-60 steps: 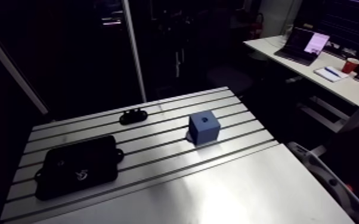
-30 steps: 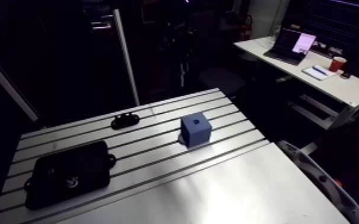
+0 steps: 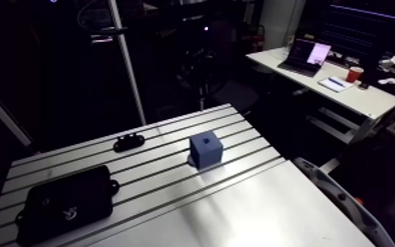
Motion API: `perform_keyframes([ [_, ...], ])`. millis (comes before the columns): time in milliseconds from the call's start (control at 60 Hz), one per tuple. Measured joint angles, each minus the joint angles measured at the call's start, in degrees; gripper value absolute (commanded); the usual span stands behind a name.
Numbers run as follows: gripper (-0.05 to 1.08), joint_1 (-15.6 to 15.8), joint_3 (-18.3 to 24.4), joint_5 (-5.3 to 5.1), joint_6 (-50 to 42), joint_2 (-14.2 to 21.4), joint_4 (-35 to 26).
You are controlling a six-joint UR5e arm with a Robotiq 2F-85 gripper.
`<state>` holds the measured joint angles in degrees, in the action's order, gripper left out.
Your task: Pick up the M10 bolt and insert it into the hex recess until seated.
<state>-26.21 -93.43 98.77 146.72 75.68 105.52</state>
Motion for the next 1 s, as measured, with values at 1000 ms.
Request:
perform_keyframes([
  [1000,1.05,-3.05,-8.44,-2.06,1.05,1.54,5.68],
])
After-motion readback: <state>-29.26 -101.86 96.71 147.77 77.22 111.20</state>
